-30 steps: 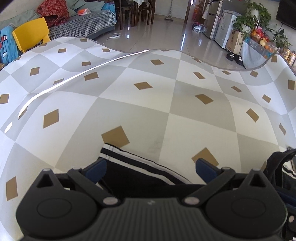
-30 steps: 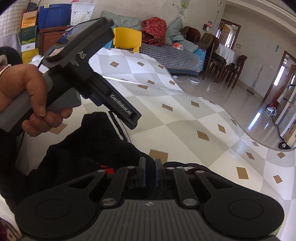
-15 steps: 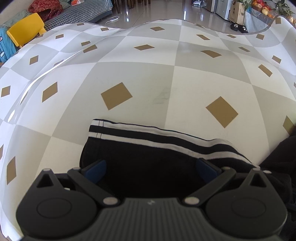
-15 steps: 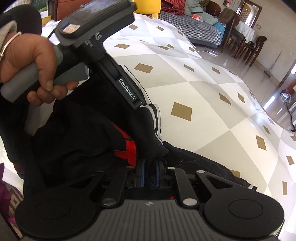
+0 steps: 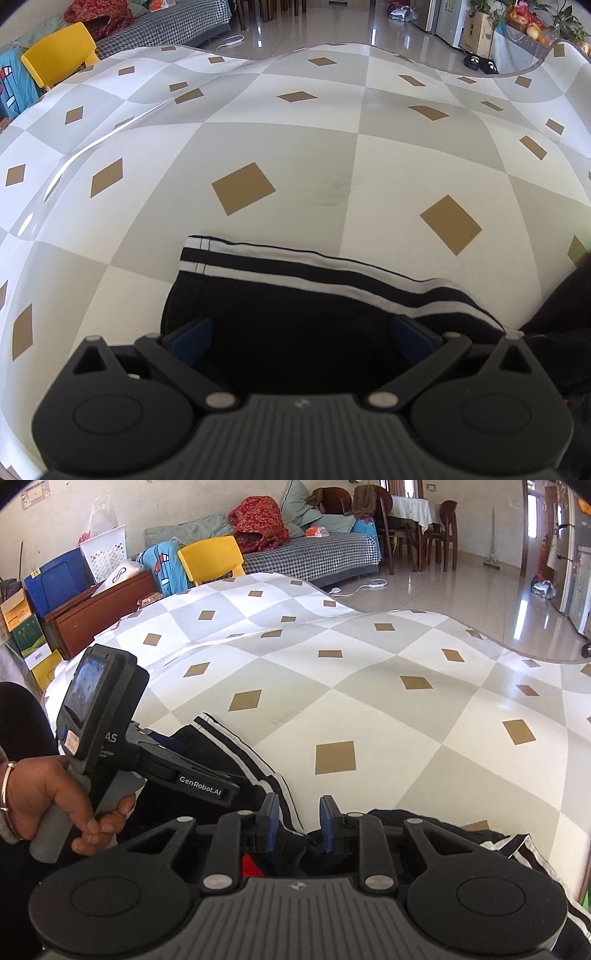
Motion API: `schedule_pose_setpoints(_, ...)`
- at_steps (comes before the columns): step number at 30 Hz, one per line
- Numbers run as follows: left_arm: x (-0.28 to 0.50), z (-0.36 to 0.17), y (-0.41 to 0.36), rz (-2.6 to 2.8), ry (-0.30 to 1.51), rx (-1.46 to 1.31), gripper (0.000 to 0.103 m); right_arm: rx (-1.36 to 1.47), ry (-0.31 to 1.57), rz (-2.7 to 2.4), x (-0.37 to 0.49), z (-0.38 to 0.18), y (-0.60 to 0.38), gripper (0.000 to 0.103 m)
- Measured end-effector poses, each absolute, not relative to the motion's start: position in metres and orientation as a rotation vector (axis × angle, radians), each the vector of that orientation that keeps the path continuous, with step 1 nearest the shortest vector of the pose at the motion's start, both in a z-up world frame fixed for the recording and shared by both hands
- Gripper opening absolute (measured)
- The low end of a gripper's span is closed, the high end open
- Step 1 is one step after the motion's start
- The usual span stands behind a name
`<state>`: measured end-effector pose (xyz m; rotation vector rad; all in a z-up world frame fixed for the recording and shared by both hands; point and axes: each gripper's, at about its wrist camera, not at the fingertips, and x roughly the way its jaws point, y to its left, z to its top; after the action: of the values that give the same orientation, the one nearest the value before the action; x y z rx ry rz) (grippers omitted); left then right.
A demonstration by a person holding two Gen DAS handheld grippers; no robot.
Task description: Fold clothes
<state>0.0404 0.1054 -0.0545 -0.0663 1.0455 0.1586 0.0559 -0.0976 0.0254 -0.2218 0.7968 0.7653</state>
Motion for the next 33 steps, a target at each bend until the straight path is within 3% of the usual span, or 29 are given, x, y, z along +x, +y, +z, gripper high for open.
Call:
schedule_pose_setpoints(19,0.061,-0.058,0.114,0.248,0.983,-0.072,0.103,-0.250,0.795,0.554,0.069,0.022,-0.103,0.030)
schedule_pose_setpoints(24,0.066,-0.057,0.116,0.377,0.934,-0.002,0.103,-0.237,0.825,0.527,0.075,0.018,-0.106,0.031)
schedule_pose_setpoints(33,0.063,-0.056,0.161,0.679,0.915,-0.121,0.103,-0.254,0.851,0.544,0.078,0.012,-0.101,0.032)
